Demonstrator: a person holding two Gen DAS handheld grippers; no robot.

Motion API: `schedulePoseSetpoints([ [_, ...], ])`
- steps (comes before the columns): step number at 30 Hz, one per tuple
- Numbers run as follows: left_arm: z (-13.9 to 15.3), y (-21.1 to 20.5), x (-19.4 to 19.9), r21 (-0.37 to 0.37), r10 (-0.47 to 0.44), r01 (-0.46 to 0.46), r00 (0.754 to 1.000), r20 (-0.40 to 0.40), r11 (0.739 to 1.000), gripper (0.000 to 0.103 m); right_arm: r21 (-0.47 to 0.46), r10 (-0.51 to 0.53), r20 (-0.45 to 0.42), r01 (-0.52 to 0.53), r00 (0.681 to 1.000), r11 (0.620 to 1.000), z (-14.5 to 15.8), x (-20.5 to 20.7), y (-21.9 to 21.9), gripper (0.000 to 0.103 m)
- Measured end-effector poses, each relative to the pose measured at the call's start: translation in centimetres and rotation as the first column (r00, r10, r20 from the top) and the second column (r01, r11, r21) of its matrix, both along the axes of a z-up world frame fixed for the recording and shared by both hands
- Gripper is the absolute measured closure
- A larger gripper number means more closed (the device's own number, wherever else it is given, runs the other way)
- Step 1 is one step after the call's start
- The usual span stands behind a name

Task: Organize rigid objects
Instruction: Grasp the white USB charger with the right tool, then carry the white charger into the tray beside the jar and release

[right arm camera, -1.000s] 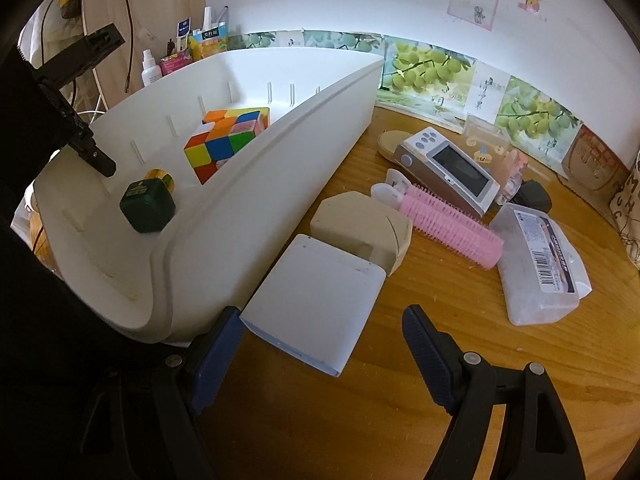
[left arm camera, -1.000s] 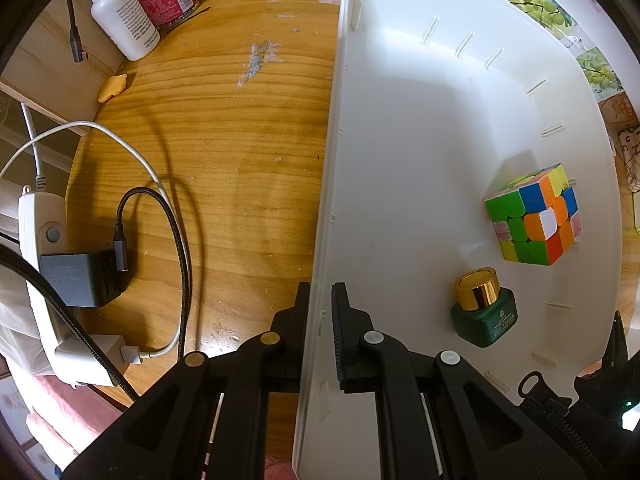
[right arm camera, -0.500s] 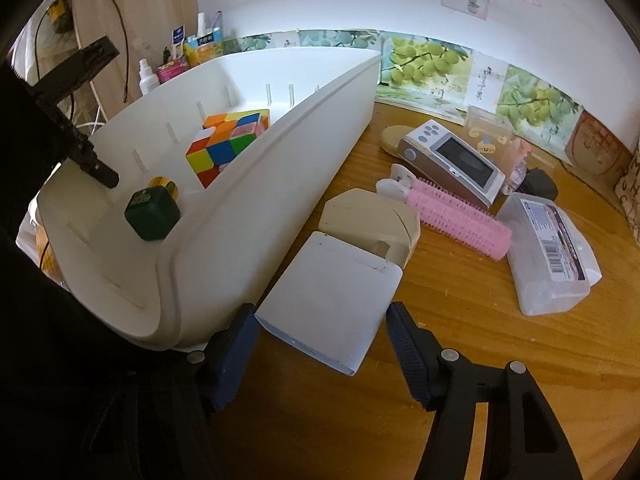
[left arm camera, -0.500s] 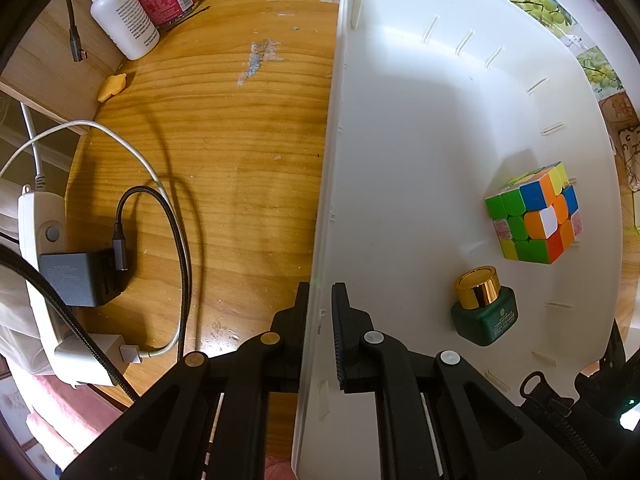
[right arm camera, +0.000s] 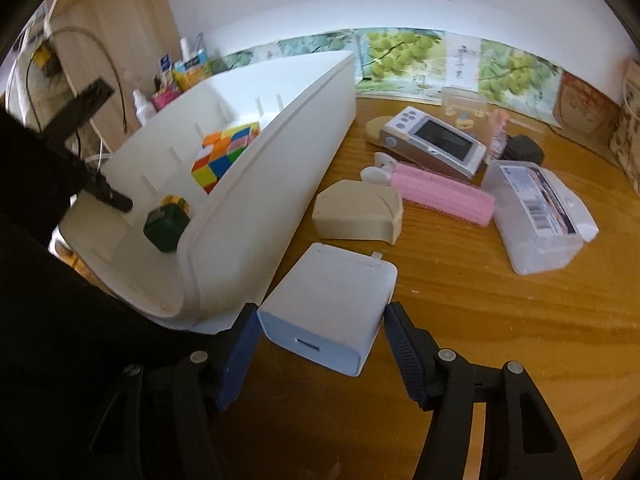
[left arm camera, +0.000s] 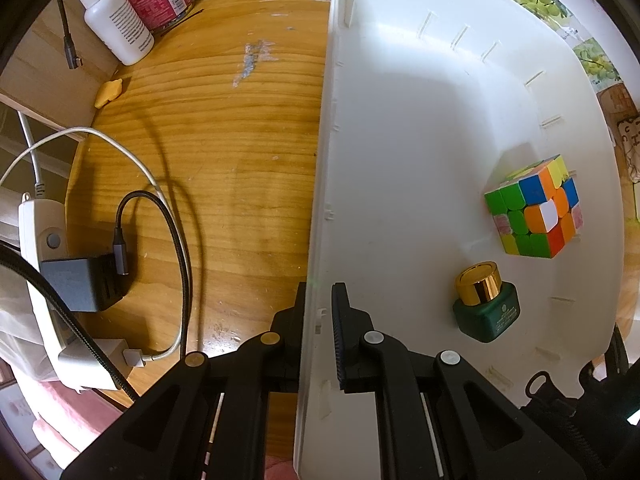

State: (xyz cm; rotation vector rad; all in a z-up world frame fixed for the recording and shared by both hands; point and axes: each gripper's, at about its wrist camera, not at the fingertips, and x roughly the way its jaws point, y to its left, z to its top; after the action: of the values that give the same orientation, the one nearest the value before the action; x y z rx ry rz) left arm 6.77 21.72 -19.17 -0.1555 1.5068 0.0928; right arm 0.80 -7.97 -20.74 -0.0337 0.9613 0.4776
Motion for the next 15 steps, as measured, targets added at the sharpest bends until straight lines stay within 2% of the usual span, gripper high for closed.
schedulePoseSetpoints([
  [11,0.1,-0.6,0.2,0.004,-0.031,0.031,1.000,0.001,1.000,0.093,0.116,-0.093,0.024,0.090,0.995,0.989,2.4,-0.3,-1.4,0.044],
  [15,0.2,-0.7,0.2,0.004,-0.042,0.042,0.999,0.002,0.999,0.093,0.132,-0.117,0.051,0.109,0.992,0.985,3.5,-0.5,-1.6,0.044],
])
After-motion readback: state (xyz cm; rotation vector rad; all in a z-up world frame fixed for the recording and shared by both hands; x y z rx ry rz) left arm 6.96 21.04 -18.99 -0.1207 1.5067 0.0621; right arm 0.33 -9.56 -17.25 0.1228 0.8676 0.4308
